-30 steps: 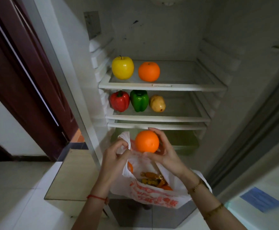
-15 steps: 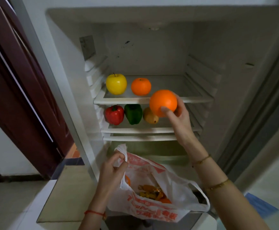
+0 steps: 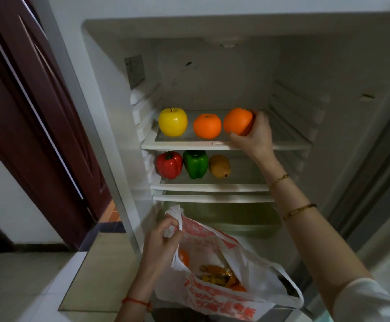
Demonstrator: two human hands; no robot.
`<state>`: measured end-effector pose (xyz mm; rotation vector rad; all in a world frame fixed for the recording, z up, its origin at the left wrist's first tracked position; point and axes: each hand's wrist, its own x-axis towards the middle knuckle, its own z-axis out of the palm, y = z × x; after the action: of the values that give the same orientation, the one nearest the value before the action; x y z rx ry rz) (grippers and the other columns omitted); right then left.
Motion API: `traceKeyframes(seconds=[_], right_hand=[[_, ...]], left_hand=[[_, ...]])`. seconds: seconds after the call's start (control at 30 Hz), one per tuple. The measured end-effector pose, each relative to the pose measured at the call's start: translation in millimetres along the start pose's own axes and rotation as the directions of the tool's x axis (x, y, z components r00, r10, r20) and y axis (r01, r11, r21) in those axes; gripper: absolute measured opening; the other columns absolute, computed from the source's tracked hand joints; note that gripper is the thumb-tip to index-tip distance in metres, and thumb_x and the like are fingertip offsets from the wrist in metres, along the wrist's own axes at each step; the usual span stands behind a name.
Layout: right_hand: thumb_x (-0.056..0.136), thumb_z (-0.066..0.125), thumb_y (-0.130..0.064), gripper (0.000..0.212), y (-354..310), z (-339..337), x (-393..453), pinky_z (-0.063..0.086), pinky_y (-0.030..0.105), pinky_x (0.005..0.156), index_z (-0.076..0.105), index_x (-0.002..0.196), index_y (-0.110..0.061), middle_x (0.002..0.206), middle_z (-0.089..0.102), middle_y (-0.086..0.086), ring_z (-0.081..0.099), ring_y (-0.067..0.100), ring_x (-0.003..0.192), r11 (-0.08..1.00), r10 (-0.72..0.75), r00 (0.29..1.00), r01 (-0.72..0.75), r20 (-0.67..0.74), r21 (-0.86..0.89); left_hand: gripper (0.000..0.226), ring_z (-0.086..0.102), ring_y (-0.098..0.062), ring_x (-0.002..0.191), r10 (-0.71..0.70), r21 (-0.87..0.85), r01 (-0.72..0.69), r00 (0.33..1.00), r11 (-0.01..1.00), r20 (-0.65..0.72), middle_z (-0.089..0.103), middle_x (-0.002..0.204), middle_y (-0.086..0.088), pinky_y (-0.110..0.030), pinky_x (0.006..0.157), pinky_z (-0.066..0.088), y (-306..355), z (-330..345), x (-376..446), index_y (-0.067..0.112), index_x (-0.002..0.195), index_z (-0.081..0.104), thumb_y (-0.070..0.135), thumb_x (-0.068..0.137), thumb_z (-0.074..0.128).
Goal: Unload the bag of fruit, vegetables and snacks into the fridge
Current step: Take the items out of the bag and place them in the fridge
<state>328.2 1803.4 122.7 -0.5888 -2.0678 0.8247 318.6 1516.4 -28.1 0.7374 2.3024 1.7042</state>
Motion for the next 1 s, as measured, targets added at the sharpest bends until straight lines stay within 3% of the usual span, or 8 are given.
traceKeyframes(seconds=[0.33, 0.43, 0.53, 0.6, 0.67, 0.8, 0.9, 1.0], right_hand=[[0.074, 0.083, -0.031, 0.096, 0.0, -4.0, -9.9, 0.042, 0.039, 0.107, 0.026, 0.148, -0.010, 0.147, 0.041, 0.010, 0.044, 0.025, 0.132, 0.998, 0.013, 1.000, -0.012, -0.019, 0.060], [0.078, 0.079, -0.033, 0.073, -0.3, -10.7, -32.7, 0.045, 0.029, 0.100, 0.042, 0.136, -0.007, 0.133, 0.050, 0.010, 0.051, 0.018, 0.120, 0.993, -0.096, 0.978, 0.106, -0.187, 0.047], [0.087, 0.071, -0.024, 0.027, -0.8, -10.9, -70.7, 0.049, 0.030, 0.072, 0.056, 0.101, -0.007, 0.096, 0.060, 0.008, 0.057, 0.015, 0.084, 0.959, -0.231, 0.927, 0.268, -0.294, 0.091], [0.091, 0.065, -0.019, 0.014, 5.2, -1.6, -101.5, 0.049, 0.030, 0.063, 0.057, 0.086, -0.008, 0.080, 0.059, 0.003, 0.057, 0.013, 0.071, 0.933, -0.316, 0.938, 0.335, -0.144, 0.133], [0.093, 0.062, -0.021, 0.015, 18.7, 16.1, -134.3, 0.050, 0.025, 0.062, 0.062, 0.083, -0.010, 0.077, 0.061, -0.002, 0.059, 0.008, 0.068, 0.925, -0.370, 0.919, 0.349, 0.135, 0.152], [0.093, 0.057, -0.031, 0.020, 58.5, 68.1, -192.2, 0.056, 0.028, 0.067, 0.069, 0.093, -0.015, 0.084, 0.070, -0.002, 0.064, 0.008, 0.070, 0.963, -0.219, 0.711, 0.267, 0.668, 0.032], [0.091, 0.054, -0.048, 0.035, 89.6, 110.1, -219.0, 0.051, 0.024, 0.081, 0.059, 0.123, -0.035, 0.113, 0.068, -0.005, 0.062, 0.008, 0.092, 0.954, -0.095, 0.560, 0.287, 0.823, -0.086], [0.082, 0.045, -0.067, 0.058, 115.8, 152.3, -234.1, 0.046, 0.039, 0.100, 0.034, 0.136, -0.050, 0.134, 0.054, -0.009, 0.055, 0.017, 0.119, 0.909, -0.018, 0.518, 0.364, 0.855, -0.201]], left_hand=[[0.008, 0.070, -0.036, 0.073, -0.015, -0.042, 0.015, 1.000, 0.999, 0.015, 0.069, 0.084, -0.013, -0.061, 0.066, 0.057, -0.2, 0.9, -1.1, 0.017, 0.081, 0.062, 0.018, 0.089, 0.062], [0.011, 0.070, -0.036, 0.074, -0.026, -0.047, 0.026, 1.000, 0.999, 0.006, 0.069, 0.084, -0.013, -0.061, 0.065, 0.057, 1.5, -0.1, -3.4, 0.013, 0.083, 0.063, 0.008, 0.092, 0.062], [0.008, 0.068, -0.041, 0.074, -0.040, -0.057, 0.040, 0.999, 0.998, -0.001, 0.069, 0.083, -0.018, -0.061, 0.065, 0.057, 1.9, -0.7, -6.3, 0.012, 0.084, 0.063, 0.011, 0.092, 0.062], [0.012, 0.067, -0.045, 0.076, -0.029, -0.065, 0.028, 0.999, 0.998, -0.017, 0.068, 0.085, -0.021, -0.061, 0.066, 0.057, 3.4, -2.6, -8.7, 0.012, 0.086, 0.063, 0.025, 0.086, 0.062], [0.021, 0.064, -0.050, 0.076, -0.009, -0.060, 0.008, 1.000, 0.998, -0.018, 0.065, 0.085, -0.022, -0.059, 0.064, 0.055, 2.2, -4.3, -10.0, 0.011, 0.086, 0.062, 0.030, 0.079, 0.060], [0.012, 0.060, -0.047, 0.061, -0.007, -0.054, 0.005, 0.999, 0.999, -0.043, 0.060, 0.074, -0.021, -0.054, 0.052, 0.052, -3.7, -8.0, -13.8, 0.009, 0.084, 0.061, 0.020, 0.080, 0.060], [0.008, 0.062, -0.043, 0.061, 0.002, -0.041, -0.004, 0.998, 0.999, -0.056, 0.061, 0.074, -0.018, -0.052, 0.052, 0.053, -5.4, -11.7, -16.7, 0.011, 0.083, 0.061, 0.018, 0.080, 0.060], [0.003, 0.061, -0.040, 0.053, -0.006, -0.050, 0.003, 0.998, 0.999, -0.056, 0.060, 0.075, -0.020, -0.045, 0.047, 0.051, -1.7, -16.3, -19.3, 0.009, 0.081, 0.060, 0.009, 0.083, 0.061]])
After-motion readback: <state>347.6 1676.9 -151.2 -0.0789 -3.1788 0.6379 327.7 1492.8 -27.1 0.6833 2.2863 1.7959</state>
